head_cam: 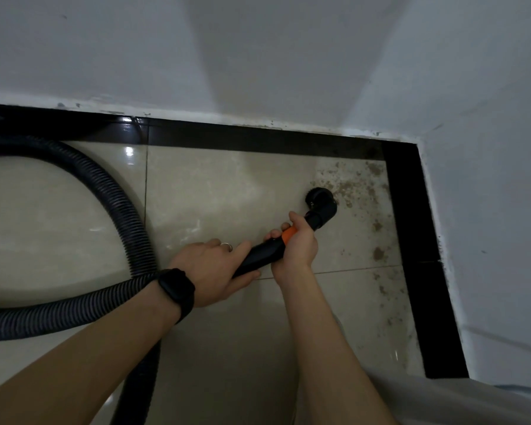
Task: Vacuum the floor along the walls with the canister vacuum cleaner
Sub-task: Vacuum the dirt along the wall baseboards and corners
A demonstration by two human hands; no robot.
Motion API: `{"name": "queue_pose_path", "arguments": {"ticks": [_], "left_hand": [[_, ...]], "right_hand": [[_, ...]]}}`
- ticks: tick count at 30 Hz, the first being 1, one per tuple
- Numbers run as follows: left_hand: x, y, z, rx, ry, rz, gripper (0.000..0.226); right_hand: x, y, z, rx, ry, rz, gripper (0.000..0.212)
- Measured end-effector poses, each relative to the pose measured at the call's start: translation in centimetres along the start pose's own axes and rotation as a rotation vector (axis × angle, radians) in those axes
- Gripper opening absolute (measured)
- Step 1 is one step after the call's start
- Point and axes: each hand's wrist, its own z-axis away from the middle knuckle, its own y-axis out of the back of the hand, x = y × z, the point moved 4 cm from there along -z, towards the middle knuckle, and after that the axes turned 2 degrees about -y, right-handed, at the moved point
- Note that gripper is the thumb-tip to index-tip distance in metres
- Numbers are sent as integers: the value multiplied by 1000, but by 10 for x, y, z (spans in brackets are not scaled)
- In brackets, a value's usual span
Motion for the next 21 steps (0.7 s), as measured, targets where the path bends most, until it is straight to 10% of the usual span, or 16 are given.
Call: {"name": "queue_pose_path", "arguments": {"ticks": [21], "left_hand": [[-23,18,-40,24,148,177,36]], "right_hand": [[-32,-55,-25,-45,32,147,13]]}}
